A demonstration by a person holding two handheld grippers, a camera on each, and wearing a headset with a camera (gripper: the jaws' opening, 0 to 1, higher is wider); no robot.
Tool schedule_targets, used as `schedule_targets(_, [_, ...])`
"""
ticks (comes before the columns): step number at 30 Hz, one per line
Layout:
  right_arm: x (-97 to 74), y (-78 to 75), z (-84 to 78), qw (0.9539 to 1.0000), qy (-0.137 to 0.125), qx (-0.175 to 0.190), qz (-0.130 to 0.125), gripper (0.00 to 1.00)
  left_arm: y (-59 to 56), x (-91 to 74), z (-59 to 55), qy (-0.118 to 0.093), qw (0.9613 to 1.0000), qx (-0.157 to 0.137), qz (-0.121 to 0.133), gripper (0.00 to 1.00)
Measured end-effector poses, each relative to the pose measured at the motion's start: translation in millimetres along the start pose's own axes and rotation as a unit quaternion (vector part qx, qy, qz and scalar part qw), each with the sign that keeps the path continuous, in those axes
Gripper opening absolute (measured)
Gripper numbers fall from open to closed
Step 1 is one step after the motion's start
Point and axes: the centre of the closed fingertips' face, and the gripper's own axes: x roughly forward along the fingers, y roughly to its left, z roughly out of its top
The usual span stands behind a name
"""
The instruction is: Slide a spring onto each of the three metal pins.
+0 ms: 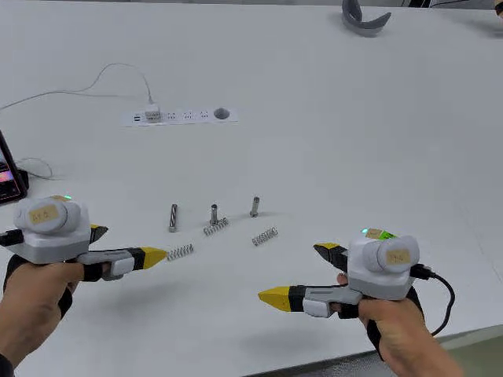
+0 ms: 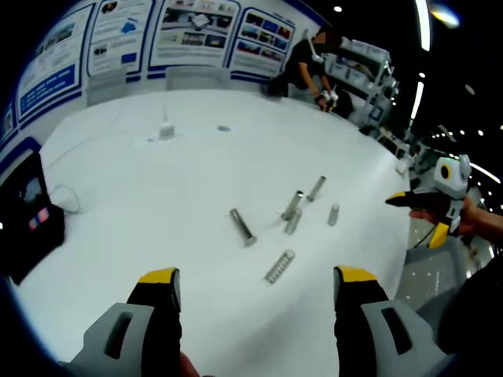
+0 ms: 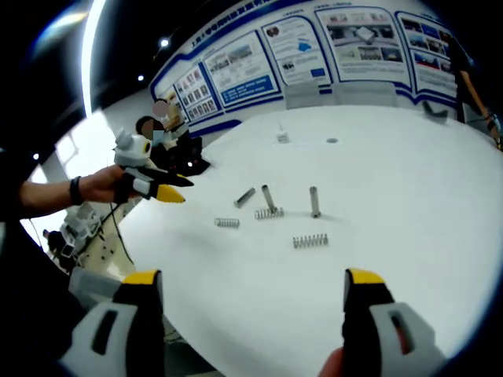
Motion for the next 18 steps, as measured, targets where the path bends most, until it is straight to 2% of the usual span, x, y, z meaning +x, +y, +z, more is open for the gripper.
schedule_targets(5, [-0.8, 2.6, -0.7, 0.9999, -0.006, 0.01, 0.008, 0.97, 5.9, 9.6, 8.9, -0.006, 1.0, -0.008, -0.001, 0.78])
schedule_targets(10, [-0.4, 3.0, -3.9, 0.9999, -0.003, 0.013, 0.008, 0.97, 8.9, 20.3, 12.6, -0.004, 0.9999, -0.015, -0.002, 0.75])
schedule_targets(13, [-0.4, 3.5, -2.8, 0.9998, -0.01, 0.014, 0.009, 0.97, 11.4, 26.9, 16.1, -0.009, 0.9998, -0.02, -0.004, 0.72])
schedule_targets(18, [-0.4, 1.9, -5.4, 0.9999, -0.003, 0.015, 0.008, 0.97, 14.5, 40.1, 20.2, -0.011, 0.9996, -0.025, -0.008, 0.69])
